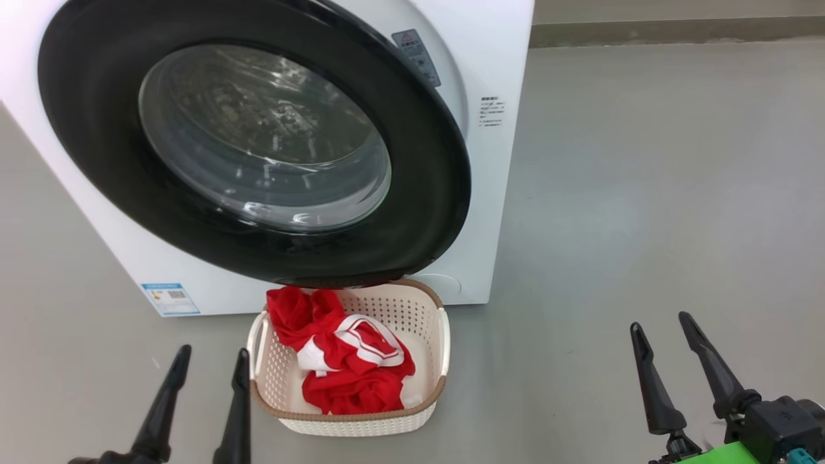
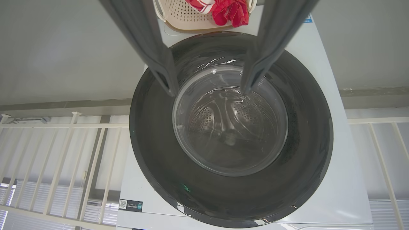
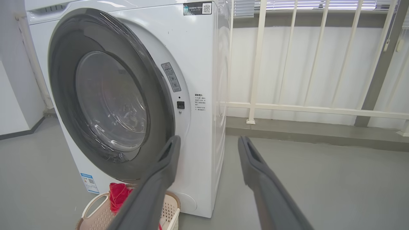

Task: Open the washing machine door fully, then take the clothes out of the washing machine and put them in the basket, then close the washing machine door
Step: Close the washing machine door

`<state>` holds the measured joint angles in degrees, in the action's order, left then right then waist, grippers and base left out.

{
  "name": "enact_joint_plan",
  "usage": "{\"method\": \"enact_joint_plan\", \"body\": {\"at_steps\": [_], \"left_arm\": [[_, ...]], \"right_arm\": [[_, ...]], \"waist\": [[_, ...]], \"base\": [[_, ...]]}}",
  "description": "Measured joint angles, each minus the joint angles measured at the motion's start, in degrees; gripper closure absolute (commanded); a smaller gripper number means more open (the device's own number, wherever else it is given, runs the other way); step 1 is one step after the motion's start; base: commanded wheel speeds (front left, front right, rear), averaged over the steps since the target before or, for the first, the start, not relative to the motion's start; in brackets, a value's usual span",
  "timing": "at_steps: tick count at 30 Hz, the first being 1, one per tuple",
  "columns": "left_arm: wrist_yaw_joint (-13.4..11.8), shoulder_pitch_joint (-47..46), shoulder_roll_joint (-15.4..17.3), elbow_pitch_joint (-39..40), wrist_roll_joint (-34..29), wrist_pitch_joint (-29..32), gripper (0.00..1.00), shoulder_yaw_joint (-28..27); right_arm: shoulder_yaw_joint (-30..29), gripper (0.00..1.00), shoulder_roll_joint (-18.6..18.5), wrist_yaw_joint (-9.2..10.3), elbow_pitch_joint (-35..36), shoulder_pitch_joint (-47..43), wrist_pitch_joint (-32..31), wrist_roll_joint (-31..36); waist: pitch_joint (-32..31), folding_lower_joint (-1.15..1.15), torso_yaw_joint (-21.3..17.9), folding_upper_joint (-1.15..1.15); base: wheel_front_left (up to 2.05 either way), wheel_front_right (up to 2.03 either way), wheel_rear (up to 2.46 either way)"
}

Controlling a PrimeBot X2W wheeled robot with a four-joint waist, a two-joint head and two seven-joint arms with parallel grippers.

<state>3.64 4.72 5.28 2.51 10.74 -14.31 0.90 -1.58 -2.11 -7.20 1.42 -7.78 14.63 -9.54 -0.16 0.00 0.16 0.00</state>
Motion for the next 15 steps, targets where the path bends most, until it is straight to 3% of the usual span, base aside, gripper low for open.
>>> {"method": "enact_joint_plan", "body": {"at_steps": [1, 2, 3, 15], "left_arm": [[0.0, 0.0, -0.3, 0.0, -0.2, 0.0, 0.0, 0.1], [0.3, 0.0, -0.5, 0.1, -0.2, 0.0, 0.0, 0.4], [0.5, 0.0, -0.7, 0.1, -0.3, 0.0, 0.0, 0.6], [1.5, -1.3, -1.2, 0.8, -0.7, 0.0, 0.0, 2.1]], "right_arm": [[0.0, 0.55, 0.0, 0.0, 0.0, 0.0, 0.0, 0.0], [0.0, 0.73, 0.0, 0.0, 0.0, 0.0, 0.0, 0.0], [0.2, 1.0, 0.0, 0.0, -0.1, 0.0, 0.0, 0.0], [5.3, 1.0, -0.1, 0.0, -4.9, 8.7, 0.0, -0.2]], "waist": [[0.1, 0.0, 0.3, 0.0], [0.2, 0.0, 0.5, 0.0], [0.2, 0.0, 0.9, 0.0], [2.4, 0.0, 4.9, 0.0]], "base": [[0.0, 0.0, 0.0], [0.0, 0.0, 0.0], [0.0, 0.0, 0.0], [0.0, 0.0, 0.0]]}}
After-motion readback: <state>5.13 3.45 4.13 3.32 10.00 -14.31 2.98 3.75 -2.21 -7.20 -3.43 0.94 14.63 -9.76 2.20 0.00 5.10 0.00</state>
